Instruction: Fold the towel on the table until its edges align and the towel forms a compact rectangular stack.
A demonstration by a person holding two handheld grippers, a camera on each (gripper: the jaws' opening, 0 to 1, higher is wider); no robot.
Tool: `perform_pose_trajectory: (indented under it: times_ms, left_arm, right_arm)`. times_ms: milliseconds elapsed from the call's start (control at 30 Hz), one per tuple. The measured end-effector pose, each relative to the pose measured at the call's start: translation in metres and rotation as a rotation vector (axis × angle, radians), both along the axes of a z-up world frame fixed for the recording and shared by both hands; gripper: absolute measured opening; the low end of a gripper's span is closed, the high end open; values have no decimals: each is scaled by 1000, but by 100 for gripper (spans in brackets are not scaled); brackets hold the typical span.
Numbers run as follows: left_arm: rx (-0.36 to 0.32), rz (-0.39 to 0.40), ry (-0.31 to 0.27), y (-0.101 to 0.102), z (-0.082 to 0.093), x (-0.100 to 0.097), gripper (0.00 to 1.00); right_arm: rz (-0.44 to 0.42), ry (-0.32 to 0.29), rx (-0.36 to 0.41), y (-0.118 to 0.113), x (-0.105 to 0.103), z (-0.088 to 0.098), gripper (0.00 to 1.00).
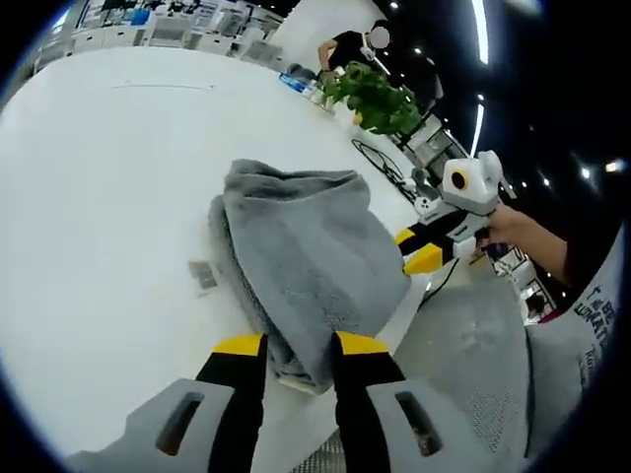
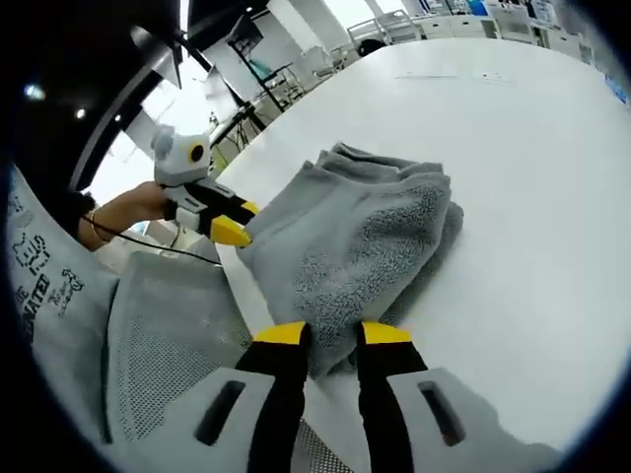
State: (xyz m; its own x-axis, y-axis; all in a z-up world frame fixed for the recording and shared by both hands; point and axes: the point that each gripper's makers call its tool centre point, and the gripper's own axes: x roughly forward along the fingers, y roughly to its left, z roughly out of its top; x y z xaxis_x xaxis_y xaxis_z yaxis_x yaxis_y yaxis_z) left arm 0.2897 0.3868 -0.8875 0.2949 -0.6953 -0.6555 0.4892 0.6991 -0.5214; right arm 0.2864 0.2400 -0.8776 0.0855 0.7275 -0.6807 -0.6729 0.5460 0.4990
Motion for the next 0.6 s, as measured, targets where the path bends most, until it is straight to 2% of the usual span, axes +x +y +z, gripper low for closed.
perform_pose_trajectory:
  times_ms: [200, 300, 467, 600]
  left_arm:
    - [11, -21, 12, -3, -9, -13, 27]
    - [15, -14, 6, -2, -11, -12, 28]
    - [-4, 6, 26, -1, -13, -11, 29]
    - [-13, 14, 28, -1, -14, -11, 30]
  right_arm:
    - [34, -10, -36, -1, -12, -8, 18]
    - [24, -23, -40, -1, -12, -9, 18]
    - [7, -41, -52, -2, -11, -10, 19]
    - [-3, -99, -79, -3, -10, -7, 20]
